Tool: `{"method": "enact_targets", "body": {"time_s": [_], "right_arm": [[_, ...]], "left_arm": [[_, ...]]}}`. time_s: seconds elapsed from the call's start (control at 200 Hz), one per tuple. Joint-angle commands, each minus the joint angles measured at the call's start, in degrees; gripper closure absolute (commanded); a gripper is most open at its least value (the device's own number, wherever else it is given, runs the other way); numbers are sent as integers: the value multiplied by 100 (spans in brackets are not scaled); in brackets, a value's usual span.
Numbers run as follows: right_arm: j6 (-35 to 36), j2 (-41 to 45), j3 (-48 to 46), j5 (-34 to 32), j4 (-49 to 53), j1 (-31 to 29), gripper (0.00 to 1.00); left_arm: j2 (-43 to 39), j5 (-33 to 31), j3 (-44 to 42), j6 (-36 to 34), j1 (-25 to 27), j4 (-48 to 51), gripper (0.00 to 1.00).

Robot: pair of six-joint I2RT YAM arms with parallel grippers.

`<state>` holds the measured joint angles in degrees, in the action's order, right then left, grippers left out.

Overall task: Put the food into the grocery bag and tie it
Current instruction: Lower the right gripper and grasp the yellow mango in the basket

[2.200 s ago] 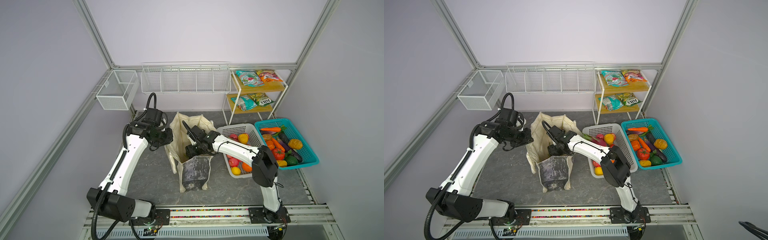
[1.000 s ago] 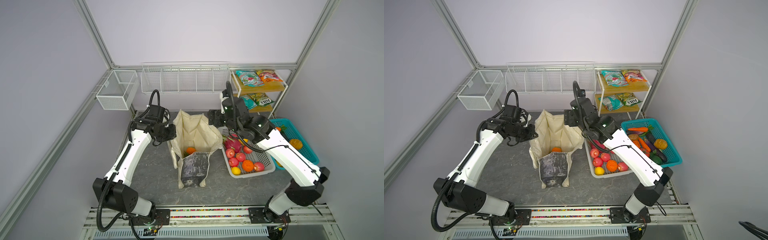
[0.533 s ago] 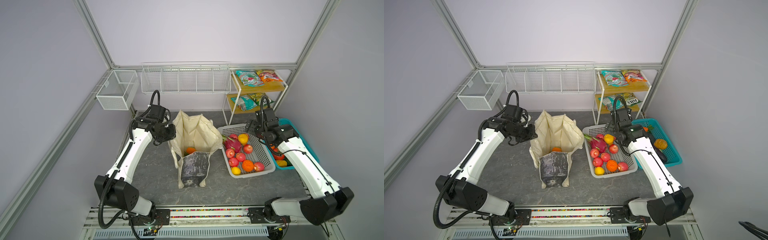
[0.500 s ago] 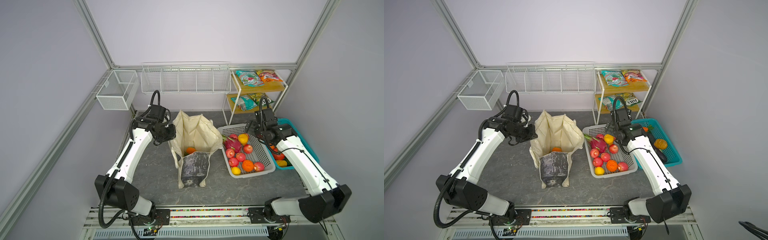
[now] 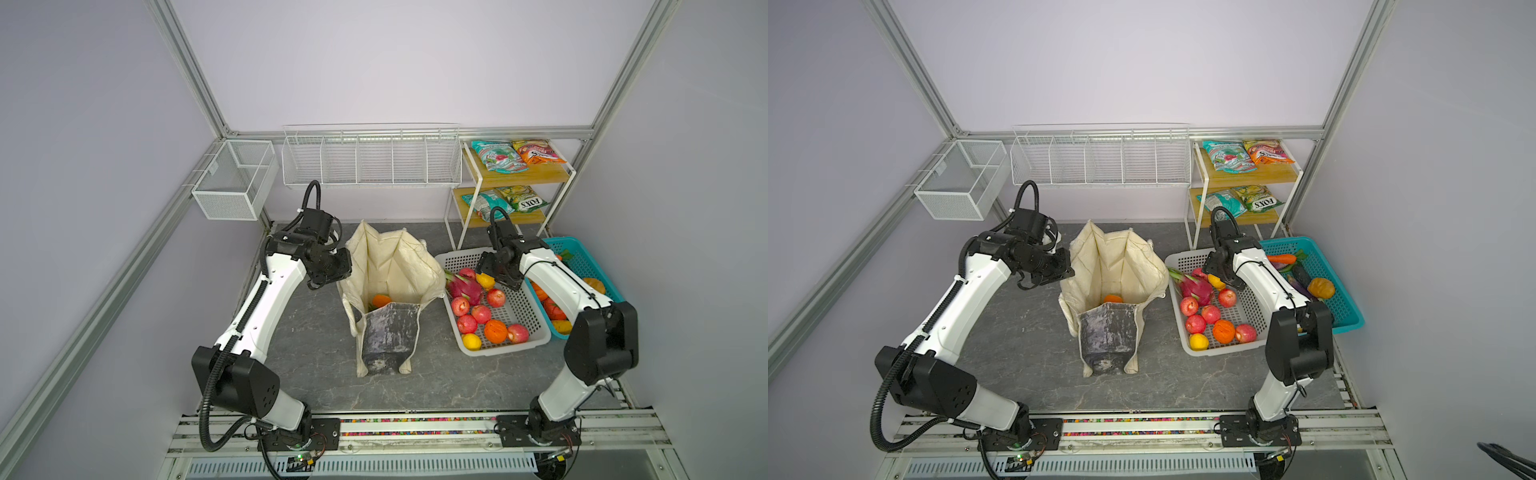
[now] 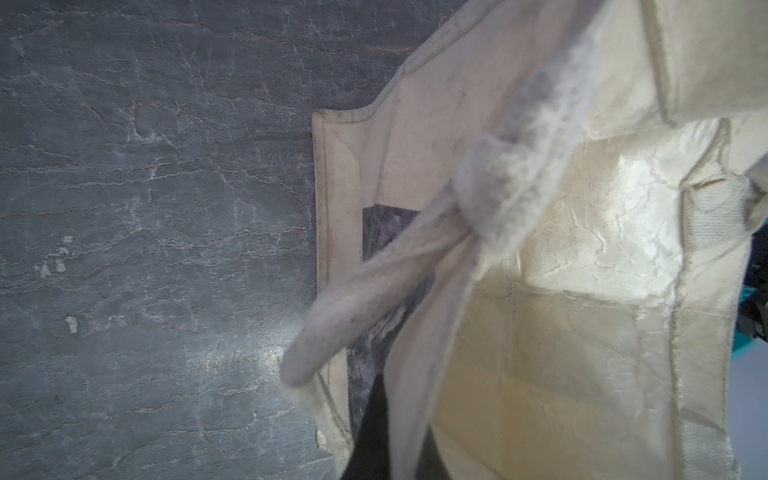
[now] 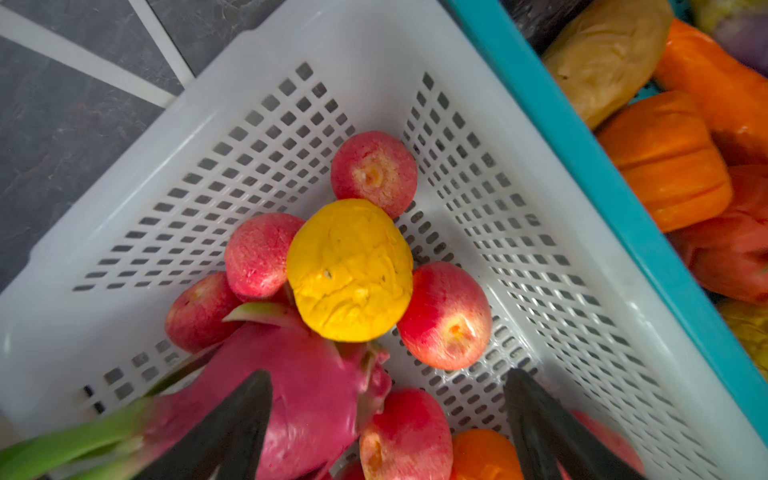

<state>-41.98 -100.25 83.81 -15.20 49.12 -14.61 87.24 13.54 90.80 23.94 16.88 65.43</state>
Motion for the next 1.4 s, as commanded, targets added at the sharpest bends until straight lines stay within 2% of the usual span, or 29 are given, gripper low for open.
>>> {"method": "enact_targets", "body": {"time_s": [0.0, 0.345, 0.68, 1.185, 1.395], "right_arm": [[-30, -414, 386, -82, 108, 29, 9], [296, -1313, 1261, -452, 454, 29, 8], [329, -1643, 1267, -422, 458, 37, 0], [446, -1651, 1032, -409, 168, 64, 21], [489, -1563, 962, -158, 114, 99, 37]], "left_arm": [[-172, -76, -50, 102, 8, -63, 100], [-413, -153, -280, 176, 8, -235, 100], [-439, -186, -342, 171, 8, -292, 100], [-331, -160, -230, 122, 8, -256, 100], [-383, -161, -284, 119, 8, -250, 100]]}}
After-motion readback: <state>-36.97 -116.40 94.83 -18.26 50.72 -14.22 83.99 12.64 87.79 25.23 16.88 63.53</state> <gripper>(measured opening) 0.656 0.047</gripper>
